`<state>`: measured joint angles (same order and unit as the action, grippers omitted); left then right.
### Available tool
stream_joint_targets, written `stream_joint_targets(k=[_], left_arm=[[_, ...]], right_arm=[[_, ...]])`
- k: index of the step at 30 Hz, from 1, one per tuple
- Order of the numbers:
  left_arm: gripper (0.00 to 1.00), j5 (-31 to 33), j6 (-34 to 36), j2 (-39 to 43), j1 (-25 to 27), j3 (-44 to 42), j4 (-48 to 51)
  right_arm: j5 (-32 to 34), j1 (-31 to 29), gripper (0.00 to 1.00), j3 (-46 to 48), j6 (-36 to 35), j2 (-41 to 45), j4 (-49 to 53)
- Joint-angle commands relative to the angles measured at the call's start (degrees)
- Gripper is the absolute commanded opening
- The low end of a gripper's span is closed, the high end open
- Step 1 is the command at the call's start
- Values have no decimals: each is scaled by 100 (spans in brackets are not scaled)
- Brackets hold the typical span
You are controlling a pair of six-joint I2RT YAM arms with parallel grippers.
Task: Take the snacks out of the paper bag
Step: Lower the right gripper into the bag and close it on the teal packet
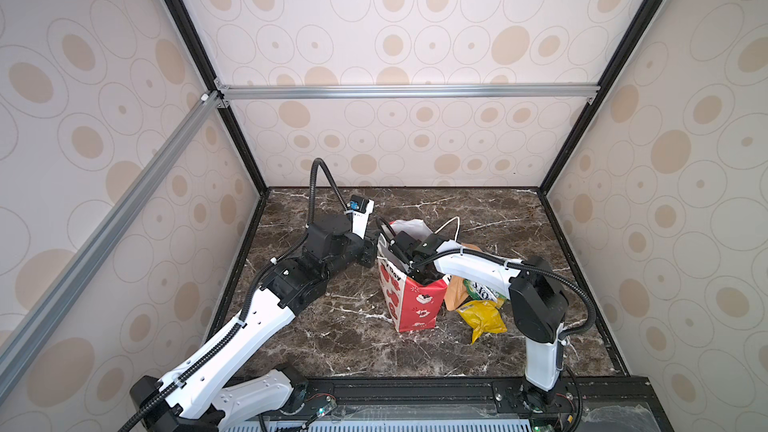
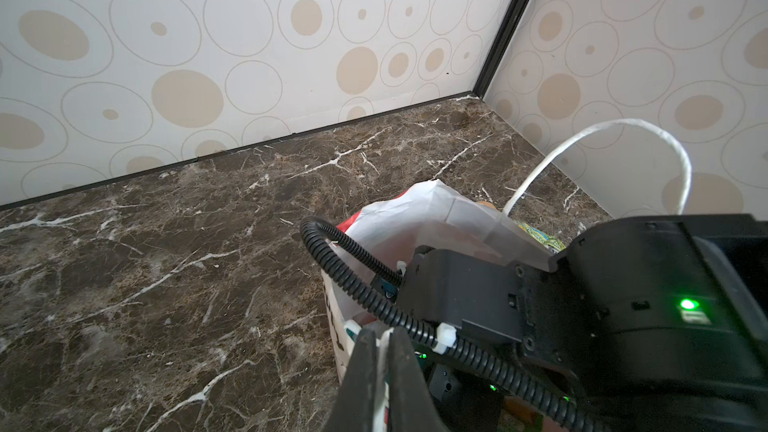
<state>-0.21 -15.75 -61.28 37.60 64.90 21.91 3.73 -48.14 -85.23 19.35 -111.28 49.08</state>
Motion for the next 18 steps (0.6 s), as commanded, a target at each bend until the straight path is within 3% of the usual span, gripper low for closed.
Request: stream_joint_targets(k=[1,3,6,11,14,18], left_arm=[[9,-67,-62,85,-43,-4,-20],[9,-67,-69,89,-43,-12,-12],[9,-58,-75,115,-44,-21,9],[8,-49,-71,151,-43,-55,47],[8,-76,-84,166,-46,-65,33],[8,-90,-78,184,-43,-57,52]], right_arm=[[-436,-66,67,414,286,-252,-288],[-525,-69,62,449,323,-303,-328],[-570,-67,46,438,336,-285,-337],[-431,-65,7,291,330,-93,-273],[-358,-70,0,163,350,58,-200],[-300,-71,0,93,404,388,-204]])
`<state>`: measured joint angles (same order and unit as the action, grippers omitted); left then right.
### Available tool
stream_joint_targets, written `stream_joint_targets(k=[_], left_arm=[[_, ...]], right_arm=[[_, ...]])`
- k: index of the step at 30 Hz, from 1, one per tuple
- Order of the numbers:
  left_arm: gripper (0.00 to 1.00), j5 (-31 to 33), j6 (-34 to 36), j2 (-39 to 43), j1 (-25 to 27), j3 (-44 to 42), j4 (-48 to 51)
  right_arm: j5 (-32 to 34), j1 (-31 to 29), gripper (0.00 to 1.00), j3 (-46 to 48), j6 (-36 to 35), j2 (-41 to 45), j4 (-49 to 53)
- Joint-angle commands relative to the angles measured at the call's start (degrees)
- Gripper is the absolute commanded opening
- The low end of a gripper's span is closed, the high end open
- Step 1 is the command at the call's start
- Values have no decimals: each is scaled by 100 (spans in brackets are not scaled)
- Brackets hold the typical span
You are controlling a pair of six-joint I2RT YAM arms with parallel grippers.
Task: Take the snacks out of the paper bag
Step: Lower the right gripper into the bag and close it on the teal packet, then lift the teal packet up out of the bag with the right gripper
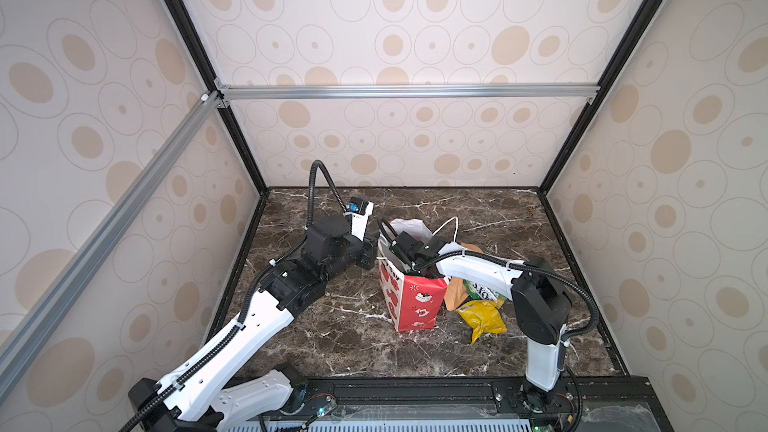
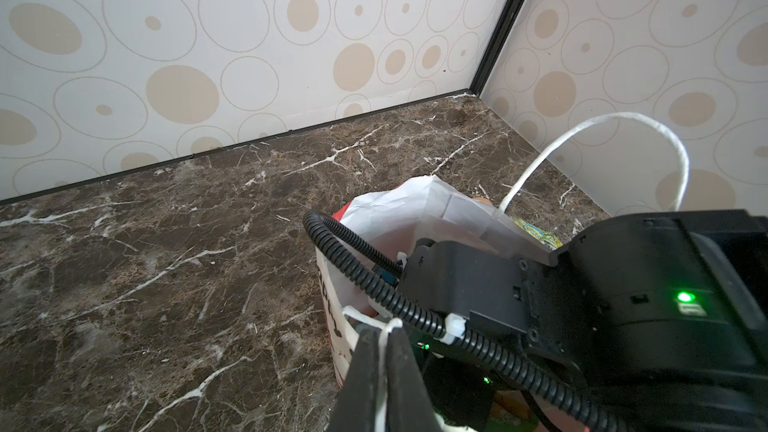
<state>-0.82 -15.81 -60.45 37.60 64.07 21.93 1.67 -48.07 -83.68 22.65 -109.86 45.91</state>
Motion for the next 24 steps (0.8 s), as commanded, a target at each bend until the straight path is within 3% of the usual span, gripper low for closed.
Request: stream_joint_targets(k=[1,16,24], left_arm=[[8,-32,-63,103,-44,33,51],[12,-119,8,94,-43,53,21],[12,-129,6,103,-44,26,13]], right_arm=[[-61,-73,0,-76,96,346,111],[507,-76,0,-386,300,1519,31],[980,-54,0,10,509,2406,-729]])
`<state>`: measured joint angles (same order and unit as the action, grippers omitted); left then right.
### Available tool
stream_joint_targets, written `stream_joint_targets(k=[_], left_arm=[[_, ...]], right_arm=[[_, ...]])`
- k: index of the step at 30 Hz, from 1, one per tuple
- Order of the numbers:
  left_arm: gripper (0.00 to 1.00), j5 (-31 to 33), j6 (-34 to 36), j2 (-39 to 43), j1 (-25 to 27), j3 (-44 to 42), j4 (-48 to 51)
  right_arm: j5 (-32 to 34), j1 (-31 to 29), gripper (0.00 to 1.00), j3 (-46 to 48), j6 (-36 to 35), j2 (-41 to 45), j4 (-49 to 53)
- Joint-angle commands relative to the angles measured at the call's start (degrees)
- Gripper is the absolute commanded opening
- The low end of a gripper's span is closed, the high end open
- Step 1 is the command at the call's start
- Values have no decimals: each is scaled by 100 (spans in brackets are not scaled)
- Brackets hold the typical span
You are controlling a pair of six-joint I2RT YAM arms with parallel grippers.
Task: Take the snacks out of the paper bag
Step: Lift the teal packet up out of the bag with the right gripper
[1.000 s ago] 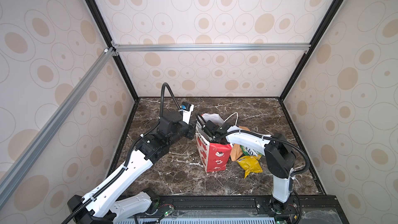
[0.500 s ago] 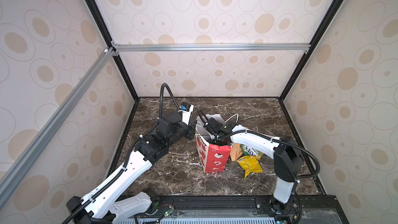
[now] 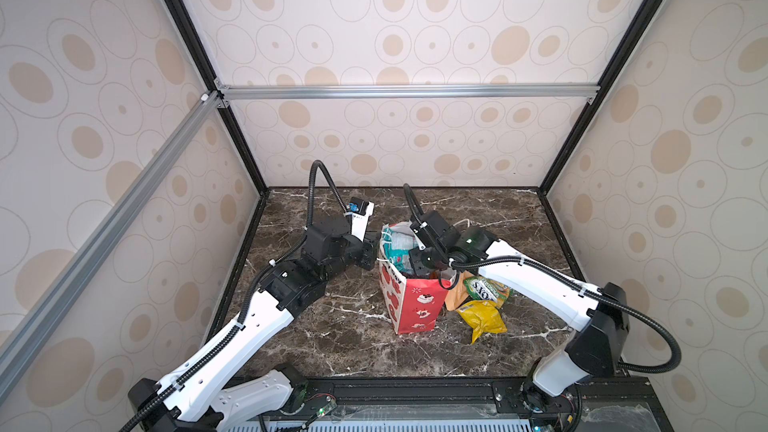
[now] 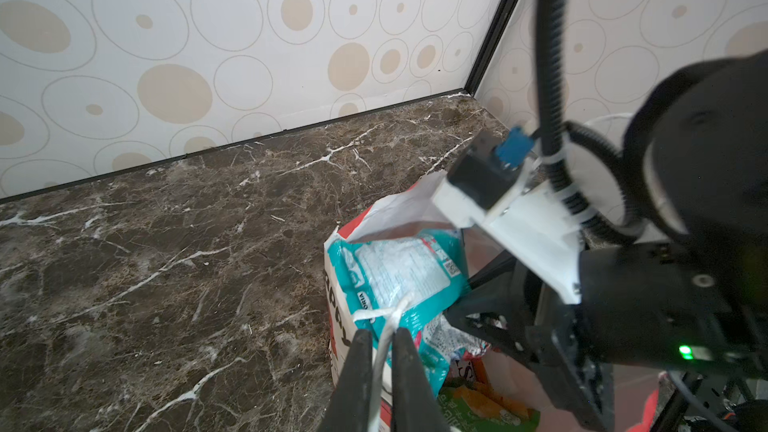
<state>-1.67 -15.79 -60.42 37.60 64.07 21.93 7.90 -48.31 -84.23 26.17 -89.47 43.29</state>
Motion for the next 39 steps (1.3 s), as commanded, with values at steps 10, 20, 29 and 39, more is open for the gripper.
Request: stream_joint_targets(k=[10,20,29,39], left_arm=[[28,-131,-29,126,-43,28,-37],[60,-1299,107,488,-43,-67,-633],[69,-2342,190,739,-34,-157,-1173],[94,-3084,314,844,304,-457,-1744]], right_arm=[[397,-35,0,-45,151,483,-484],[480,-33,0,-503,1,708,-398],[466,-30,0,-1275,-129,1041,-292],[1589,-24,0,-1425,-544,1871,-347]])
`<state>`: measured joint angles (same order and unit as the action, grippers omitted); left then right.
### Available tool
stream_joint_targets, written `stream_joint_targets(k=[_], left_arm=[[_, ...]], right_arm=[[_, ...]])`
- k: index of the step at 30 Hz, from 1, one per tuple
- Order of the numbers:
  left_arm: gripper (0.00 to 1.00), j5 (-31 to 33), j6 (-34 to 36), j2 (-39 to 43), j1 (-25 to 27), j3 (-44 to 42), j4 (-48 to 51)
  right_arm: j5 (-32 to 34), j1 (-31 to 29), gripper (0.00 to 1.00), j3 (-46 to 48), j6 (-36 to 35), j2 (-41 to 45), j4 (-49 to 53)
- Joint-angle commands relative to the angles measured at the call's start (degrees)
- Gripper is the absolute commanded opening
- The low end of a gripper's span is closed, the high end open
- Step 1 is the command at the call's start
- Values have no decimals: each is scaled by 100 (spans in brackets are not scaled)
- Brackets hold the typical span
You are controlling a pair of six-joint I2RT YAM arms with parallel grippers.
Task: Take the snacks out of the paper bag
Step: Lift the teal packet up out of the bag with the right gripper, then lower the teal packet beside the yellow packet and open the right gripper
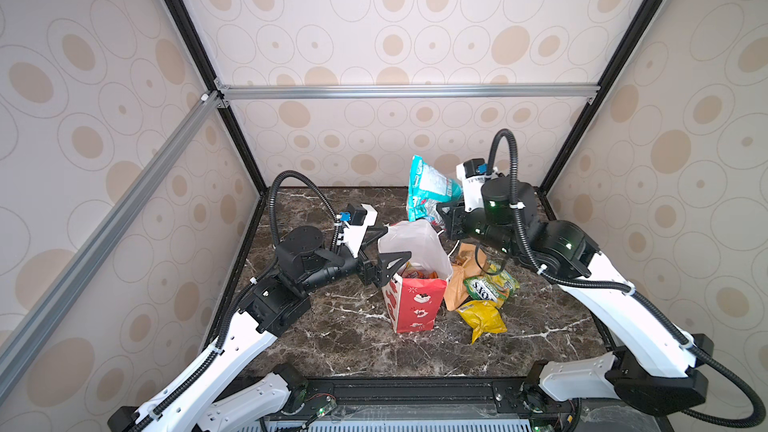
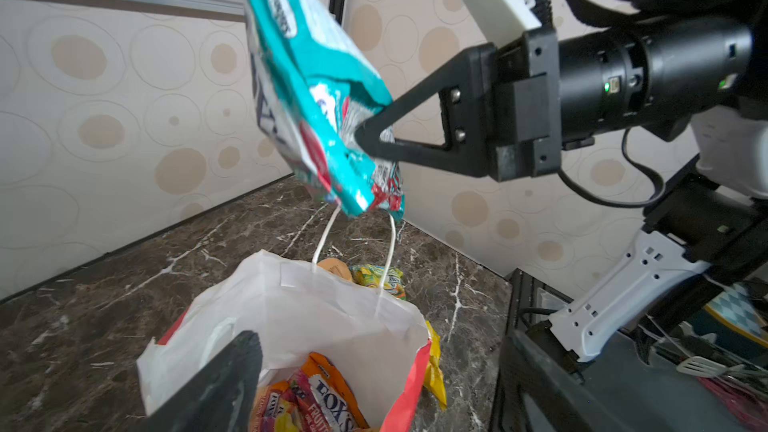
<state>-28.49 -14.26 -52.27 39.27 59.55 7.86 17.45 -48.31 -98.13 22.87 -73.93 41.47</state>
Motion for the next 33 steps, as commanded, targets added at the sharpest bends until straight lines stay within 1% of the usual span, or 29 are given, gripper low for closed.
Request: stream_joint_targets(k=[1,3,7,12,16,19,21,22,25,29,32,33], left_arm=[[96,-397,215,7,239,12,-317],[98,-345,400,-50,457,65,-244],[98,-286,666,-209,886,187,-201],[98,-160,989,-546,1462,451,-10],[98,121,1186,-868,1837,720,253],[98,534,1331,-1053,2080,913,529],[98,695,1406,-1129,2204,987,656],[98,769,1440,-1168,2255,1005,709],[98,1023,1513,-1271,2339,1047,828],[98,1371,1567,-1388,2392,1111,987],[98,1600,1602,-1409,2396,1095,1083],[98,1679,1602,-1406,2399,1077,1107]], right_arm=[[818,-25,0,25,-247,456,-182],[1143,-22,0,178,-289,739,-230],[1874,-21,0,711,-327,1402,-393],[2745,-19,0,1500,-177,2166,-435],[3679,30,0,2709,235,2877,-534],[3945,283,0,3530,643,3342,-358],[3812,635,0,3935,945,3535,-58],[3612,897,0,4089,1124,3598,132],[2598,1697,0,4533,1292,3569,391],[1167,2739,0,4977,1497,3065,571],[395,3165,0,5357,1548,2711,345],[287,3196,0,5506,1608,2626,252]])
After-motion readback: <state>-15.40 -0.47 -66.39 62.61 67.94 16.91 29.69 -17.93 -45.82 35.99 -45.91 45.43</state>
